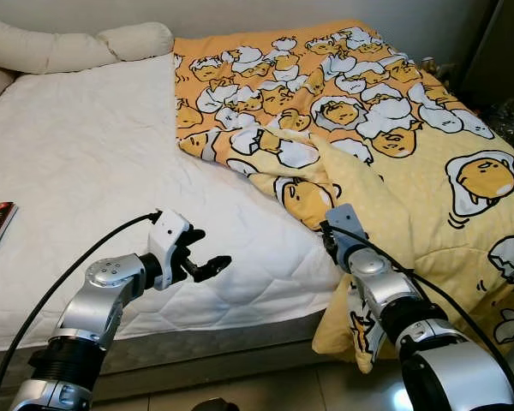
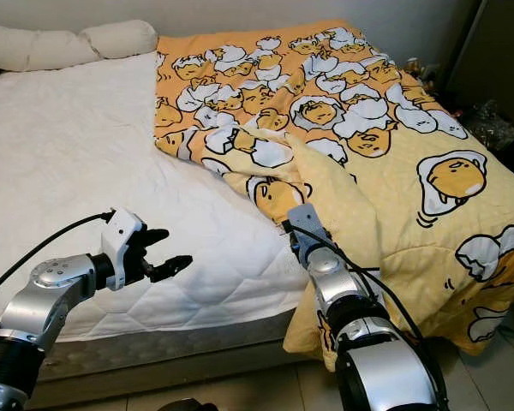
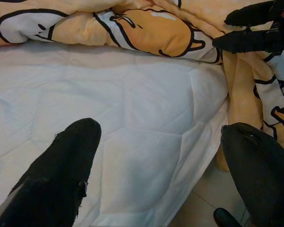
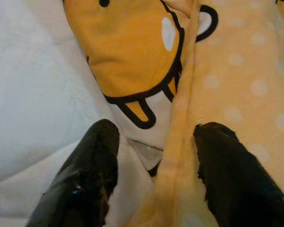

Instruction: Clean up the room

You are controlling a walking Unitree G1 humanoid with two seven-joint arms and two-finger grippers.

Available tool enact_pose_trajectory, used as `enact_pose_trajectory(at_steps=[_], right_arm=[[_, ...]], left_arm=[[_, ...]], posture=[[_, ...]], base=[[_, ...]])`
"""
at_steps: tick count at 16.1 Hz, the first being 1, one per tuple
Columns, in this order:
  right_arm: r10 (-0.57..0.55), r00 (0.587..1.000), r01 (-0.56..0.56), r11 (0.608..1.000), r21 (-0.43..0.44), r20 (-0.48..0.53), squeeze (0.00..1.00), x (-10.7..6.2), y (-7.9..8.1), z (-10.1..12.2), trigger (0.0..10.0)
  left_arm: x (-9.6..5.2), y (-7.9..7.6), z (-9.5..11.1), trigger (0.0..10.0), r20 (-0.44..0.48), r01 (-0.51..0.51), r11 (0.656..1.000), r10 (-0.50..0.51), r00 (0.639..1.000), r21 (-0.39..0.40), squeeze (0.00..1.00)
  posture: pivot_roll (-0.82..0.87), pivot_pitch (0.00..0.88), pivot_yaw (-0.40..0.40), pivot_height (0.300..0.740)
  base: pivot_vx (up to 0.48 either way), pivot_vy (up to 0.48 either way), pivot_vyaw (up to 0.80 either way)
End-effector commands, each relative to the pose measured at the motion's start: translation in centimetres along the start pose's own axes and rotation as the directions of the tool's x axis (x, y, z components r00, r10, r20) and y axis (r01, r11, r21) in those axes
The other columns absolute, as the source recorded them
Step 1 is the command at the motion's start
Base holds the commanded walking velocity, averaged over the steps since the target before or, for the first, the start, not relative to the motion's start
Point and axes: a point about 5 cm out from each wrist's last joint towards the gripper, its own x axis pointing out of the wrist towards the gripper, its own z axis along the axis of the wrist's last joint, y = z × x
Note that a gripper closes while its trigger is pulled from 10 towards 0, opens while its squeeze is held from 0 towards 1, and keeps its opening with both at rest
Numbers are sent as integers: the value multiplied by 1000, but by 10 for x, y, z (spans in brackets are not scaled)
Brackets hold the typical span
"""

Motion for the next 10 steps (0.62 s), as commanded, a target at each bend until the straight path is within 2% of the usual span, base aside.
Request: enact_pose_trajectory(at_steps=[1,2,3,7,9,10], right_arm=[[-6,1000,5,1000,-30,-28,1000,-1,2,-8,10000],[-7,999,6,999,-33,-35,855,-1,1,-9,10000],[-15,999,13,999,-45,-50,0,-1,0,-14,10000],[-51,995,47,998,-51,-86,0,-3,-5,-26,10000],[-132,986,132,991,-7,-100,0,-6,-22,-36,10000],[-135,986,135,991,-2,-103,0,-6,-23,-37,10000]], left_arm=[[-3,2,0,10000,-12,-1,1000,2,1000,17,0],[-3,2,0,10000,-12,-1,1000,1,1000,17,0],[-3,2,0,10000,-13,-1,1000,1,1000,17,0],[-3,2,0,10000,-14,0,1000,0,1000,18,0],[-3,2,0,10000,-15,1,1000,-1,1000,19,0],[-3,2,0,10000,-15,1,1000,-1,1000,19,0]], posture=[[1,0,120,740],[1,0,120,740],[1,0,120,740],[1,0,121,740],[1,0,123,740],[1,0,123,740]], base=[[0,0,0],[0,0,0],[0,0,0],[0,0,0],[0,0,0],[0,0,0]])
